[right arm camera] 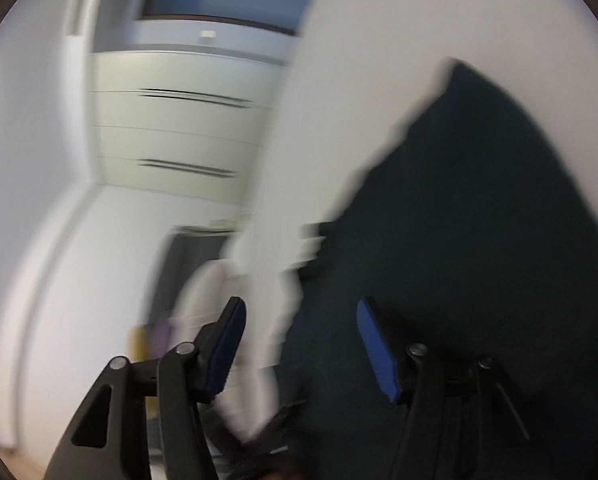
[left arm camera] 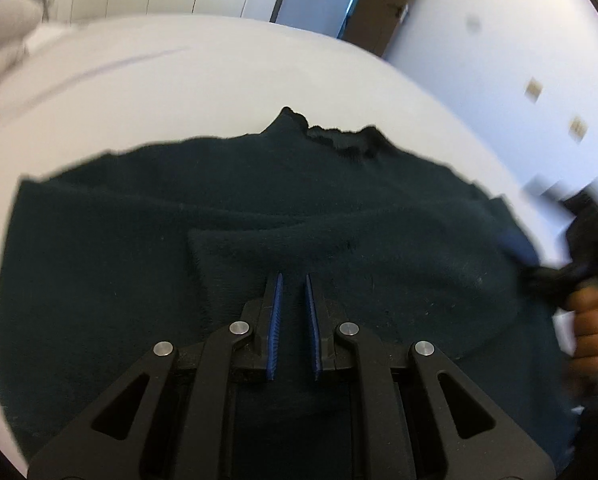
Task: Fold small clothes
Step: 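Fold the opposite side edge inward with the right tool, then open the left tool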
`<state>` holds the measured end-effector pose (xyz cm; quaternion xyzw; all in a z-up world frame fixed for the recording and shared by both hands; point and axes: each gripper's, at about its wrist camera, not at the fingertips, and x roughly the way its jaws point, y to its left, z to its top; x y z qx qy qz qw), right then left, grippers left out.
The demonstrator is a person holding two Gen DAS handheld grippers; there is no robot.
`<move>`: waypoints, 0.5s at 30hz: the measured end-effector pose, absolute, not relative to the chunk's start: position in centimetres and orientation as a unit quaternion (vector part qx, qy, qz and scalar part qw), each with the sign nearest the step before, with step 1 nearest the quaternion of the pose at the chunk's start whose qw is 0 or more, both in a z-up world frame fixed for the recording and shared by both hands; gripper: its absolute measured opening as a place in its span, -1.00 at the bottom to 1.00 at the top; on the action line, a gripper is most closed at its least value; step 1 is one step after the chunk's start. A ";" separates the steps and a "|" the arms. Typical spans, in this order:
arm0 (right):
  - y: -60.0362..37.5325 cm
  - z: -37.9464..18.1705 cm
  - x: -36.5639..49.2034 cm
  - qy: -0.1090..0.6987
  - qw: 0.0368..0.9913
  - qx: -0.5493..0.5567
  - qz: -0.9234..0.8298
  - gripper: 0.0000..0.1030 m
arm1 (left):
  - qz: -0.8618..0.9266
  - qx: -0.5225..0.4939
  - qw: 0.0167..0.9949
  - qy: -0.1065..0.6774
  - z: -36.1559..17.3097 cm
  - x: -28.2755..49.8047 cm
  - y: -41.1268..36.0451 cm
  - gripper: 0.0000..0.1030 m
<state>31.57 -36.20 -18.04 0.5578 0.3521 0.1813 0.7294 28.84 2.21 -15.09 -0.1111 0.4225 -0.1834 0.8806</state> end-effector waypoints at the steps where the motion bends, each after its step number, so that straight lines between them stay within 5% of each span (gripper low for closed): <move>1: -36.7 -19.4 32.2 0.356 0.726 0.561 0.179 -0.31 | -0.191 -0.126 0.876 0.425 -15.4 29.1 2.6 -0.76; 2: -37.5 -20.3 32.5 0.357 0.724 0.565 0.171 -0.73 | -0.198 -0.143 0.871 0.426 -15.7 29.4 3.0 -0.76; 3: -38.7 -21.0 32.4 0.353 0.721 0.575 0.158 -0.91 | -0.202 -0.151 0.869 0.426 -15.9 29.5 3.6 -0.76; 15: -44.3 -20.4 31.7 0.341 0.744 0.564 0.109 -0.85 | -0.215 -0.178 0.868 0.411 -16.5 28.8 5.4 -0.76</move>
